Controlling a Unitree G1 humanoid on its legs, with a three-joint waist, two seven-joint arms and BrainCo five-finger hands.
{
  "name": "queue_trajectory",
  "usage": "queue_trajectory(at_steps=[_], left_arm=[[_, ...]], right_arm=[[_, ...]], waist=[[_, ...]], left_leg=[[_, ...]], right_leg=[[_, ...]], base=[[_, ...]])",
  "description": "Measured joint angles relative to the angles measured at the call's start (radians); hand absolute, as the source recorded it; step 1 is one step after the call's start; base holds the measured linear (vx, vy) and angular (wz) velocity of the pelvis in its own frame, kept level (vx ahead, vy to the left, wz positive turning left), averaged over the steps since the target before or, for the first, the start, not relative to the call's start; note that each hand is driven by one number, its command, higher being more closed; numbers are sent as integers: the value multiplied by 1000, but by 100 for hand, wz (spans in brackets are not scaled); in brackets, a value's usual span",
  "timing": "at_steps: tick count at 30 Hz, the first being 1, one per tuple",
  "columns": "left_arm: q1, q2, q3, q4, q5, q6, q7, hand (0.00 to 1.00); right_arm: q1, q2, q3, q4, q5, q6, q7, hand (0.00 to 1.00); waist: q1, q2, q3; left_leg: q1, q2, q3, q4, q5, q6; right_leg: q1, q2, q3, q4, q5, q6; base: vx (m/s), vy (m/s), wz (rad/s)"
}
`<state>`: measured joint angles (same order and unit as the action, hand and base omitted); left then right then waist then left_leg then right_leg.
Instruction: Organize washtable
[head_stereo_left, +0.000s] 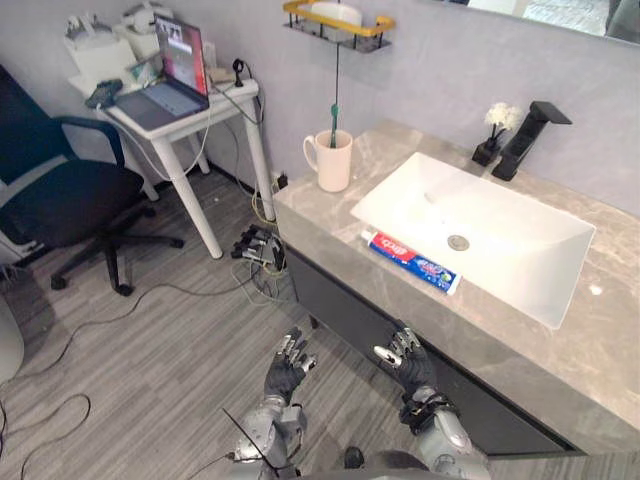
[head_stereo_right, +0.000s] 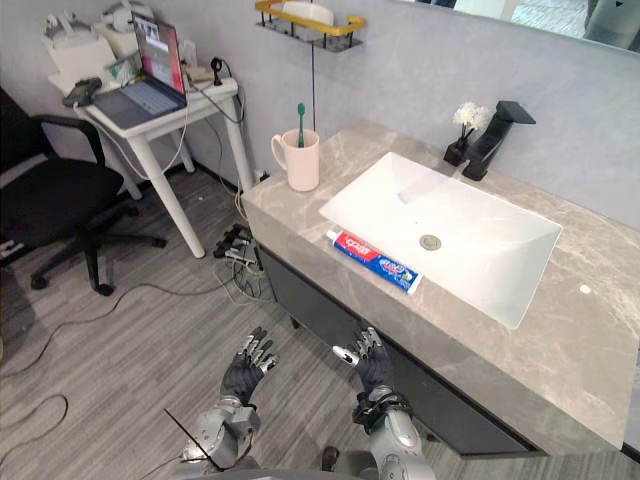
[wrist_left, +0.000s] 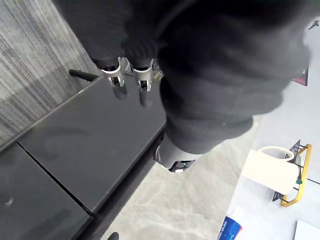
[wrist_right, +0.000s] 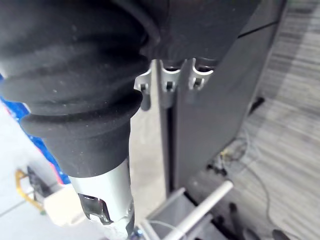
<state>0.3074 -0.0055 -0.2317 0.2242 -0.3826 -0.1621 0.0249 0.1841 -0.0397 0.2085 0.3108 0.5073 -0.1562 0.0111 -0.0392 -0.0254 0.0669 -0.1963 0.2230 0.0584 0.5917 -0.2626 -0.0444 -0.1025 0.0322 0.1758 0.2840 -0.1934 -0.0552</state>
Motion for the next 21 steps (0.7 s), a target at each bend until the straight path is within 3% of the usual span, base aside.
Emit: queue_trajectory(at_steps=[2,6,7,8,9,10,11,12,13,14,15,16,17,18,19,20,21], left_arm=[[0,2,-1,0,-6,-1,3,0],[-14,23,-25,1,-18,-2,0,0],[-17,32,-43,1,-18,-2,-1,0],[-19,35,-64,1,-18,-3,-3,0],[-22,40,-84,5,-18,-3,-4,0],[-31,61,-85,10,-18,-4,-5,0],[-49,97,-85,31,-18,-3,-6,0],[-51,122,-88,42,-18,-3,-7,0],[-50,136,-94,42,-18,-4,-11,0],[-53,139,-94,42,-18,-4,-14,0],[-56,143,-94,42,-18,-6,-21,0],[-58,148,-94,42,-18,-10,-24,0],[-58,151,-88,43,-18,-11,-23,0],[-58,149,-90,43,-18,-11,-23,0],[-56,141,-89,42,-20,-11,-24,0],[-54,138,-86,42,-21,-11,-24,0],[-51,135,-84,42,-21,-10,-24,0]], right_arm=[[-4,-8,-13,51,-6,-2,-12,0],[-4,3,-58,99,-7,-3,-13,0],[-1,2,-74,100,-7,-4,-13,0],[-1,-4,-98,109,-6,-11,-13,0],[-3,-4,-117,144,-5,-13,-13,0],[-10,15,-128,167,-5,-12,-12,0],[-6,50,-133,187,-3,-5,-12,0],[23,75,-134,186,1,1,-7,0],[42,89,-134,184,4,6,-8,0],[44,92,-133,184,8,6,-8,0],[38,94,-133,184,17,7,-8,0],[31,93,-132,185,31,7,-8,0],[24,92,-129,185,46,6,-8,0],[25,89,-129,185,53,5,-8,0],[22,73,-122,185,68,5,-8,0],[12,56,-110,185,76,5,-6,0],[9,51,-110,184,78,5,-5,0]], waist=[[-6,9,-6],[-28,2,-8],[-31,8,-11],[-30,37,-26],[-28,35,-47],[-35,10,-46],[-38,-21,-43],[-53,-28,-54],[-57,-22,-60],[-57,-19,-61],[-55,-13,-65],[-54,-9,-67],[-60,-8,-66],[-60,-9,-66],[-56,-5,-63],[-54,7,-56],[-55,4,-56]], left_leg=[[2,27,-127,-80,1,-9],[-5,15,-272,-152,8,-21],[5,11,-305,-181,34,-62],[22,14,-337,-229,115,-137],[52,-10,-339,-233,-6,-209],[51,-39,-315,-232,-27,-190],[56,-80,-277,-218,-25,-179],[54,-94,-251,-207,-35,-153],[54,-93,-214,-208,-36,-127],[53,-91,-185,-214,-32,-108],[53,-90,-129,-243,-15,-77],[56,-91,-78,-271,1,-51],[63,-101,-26,-302,20,-21],[71,-112,-12,-313,28,-10],[88,-129,30,-320,35,1],[87,-140,57,-316,38,6],[86,-142,67,-315,38,11]], right_leg=[[-6,-8,67,25,-16,37],[-5,-67,147,73,-73,133],[-8,-84,166,90,-92,165],[-15,-94,203,105,-119,211],[-28,-124,247,104,-141,252],[-28,-157,262,95,-134,268],[-30,-205,276,70,-87,302],[-28,-227,280,21,10,307],[-44,-227,293,-15,114,289],[-62,-226,289,-29,168,268],[-106,-223,239,-48,263,202],[-147,-227,142,-39,298,145],[-187,-225,-7,31,266,133],[-187,-221,-68,69,234,141],[-178,-214,-164,124,148,140],[-166,-209,-228,146,101,128],[-158,-212,-261,142,97,121]], base=[[275,297,-81],[182,387,-64],[186,667,-70],[158,741,-103],[126,633,-93],[17,494,-77],[-50,406,-48],[-98,710,-76],[-78,485,-81],[-110,461,-119],[-129,274,-124],[-167,391,-147],[-118,274,-105],[-44,217,-99],[-20,162,-82],[-32,143,-74],[-92,115,-56]])
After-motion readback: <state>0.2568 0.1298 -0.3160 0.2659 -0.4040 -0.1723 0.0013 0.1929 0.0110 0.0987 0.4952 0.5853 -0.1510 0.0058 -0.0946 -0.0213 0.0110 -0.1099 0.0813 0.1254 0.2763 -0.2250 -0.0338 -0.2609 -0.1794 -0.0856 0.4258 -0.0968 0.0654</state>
